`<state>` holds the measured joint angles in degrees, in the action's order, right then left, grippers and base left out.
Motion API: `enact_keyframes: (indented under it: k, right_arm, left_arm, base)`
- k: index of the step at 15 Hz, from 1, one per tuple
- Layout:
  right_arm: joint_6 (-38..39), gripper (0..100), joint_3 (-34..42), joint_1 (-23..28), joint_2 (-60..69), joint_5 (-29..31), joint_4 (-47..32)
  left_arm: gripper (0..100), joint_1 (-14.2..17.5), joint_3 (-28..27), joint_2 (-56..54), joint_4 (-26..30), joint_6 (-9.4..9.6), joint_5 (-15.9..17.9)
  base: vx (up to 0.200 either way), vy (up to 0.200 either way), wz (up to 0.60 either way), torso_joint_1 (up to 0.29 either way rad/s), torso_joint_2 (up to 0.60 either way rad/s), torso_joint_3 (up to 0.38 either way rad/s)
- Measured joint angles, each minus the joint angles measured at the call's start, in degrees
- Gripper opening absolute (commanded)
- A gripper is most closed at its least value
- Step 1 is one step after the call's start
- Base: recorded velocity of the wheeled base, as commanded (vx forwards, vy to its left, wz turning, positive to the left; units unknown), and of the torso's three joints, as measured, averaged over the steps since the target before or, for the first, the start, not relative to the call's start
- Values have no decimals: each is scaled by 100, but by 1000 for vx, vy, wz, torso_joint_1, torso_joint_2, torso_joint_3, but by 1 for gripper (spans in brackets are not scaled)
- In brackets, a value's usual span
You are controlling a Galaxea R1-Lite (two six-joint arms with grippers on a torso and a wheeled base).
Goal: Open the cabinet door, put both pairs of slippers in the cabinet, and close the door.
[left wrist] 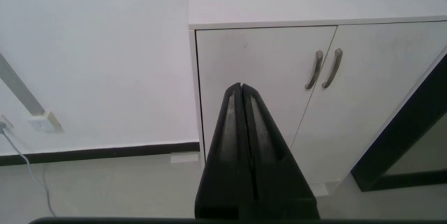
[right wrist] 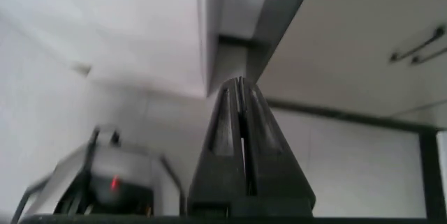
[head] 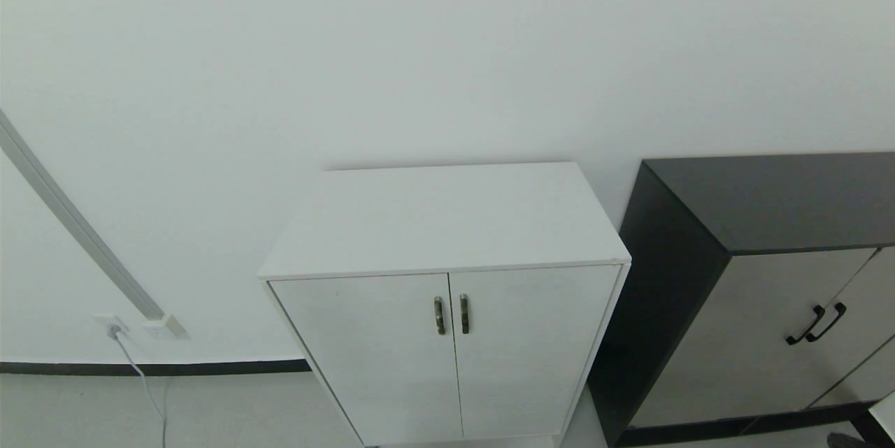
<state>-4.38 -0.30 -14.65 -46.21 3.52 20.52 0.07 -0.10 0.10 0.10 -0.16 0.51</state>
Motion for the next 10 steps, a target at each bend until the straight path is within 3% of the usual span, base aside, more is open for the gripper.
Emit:
enact_keyframes:
  k: [3, 5, 8, 10]
  right_arm:
    - [-13, 0, -46, -39, 1224, -608, -1803]
    - [-66, 0, -93, -83, 1771, -746, -2076]
    - [-62, 0, -104, 44, 2274, -461, -2107]
    - [-46, 0, -96, 567, 2551, -373, -2118]
  left_arm:
    - [0, 0, 0, 0, -2, 0, 2]
    - [0, 0, 0, 0, 0, 0, 2]
    - [0, 0, 0, 0, 0, 0, 11]
    - [0, 2, 0, 0, 0, 0, 6]
  base:
    - [0, 0, 0, 0, 0, 0]
    - [0, 0, 0, 0, 0, 0]
    - [0, 0, 0, 0, 0, 0]
    - [0, 0, 0, 0, 0, 0]
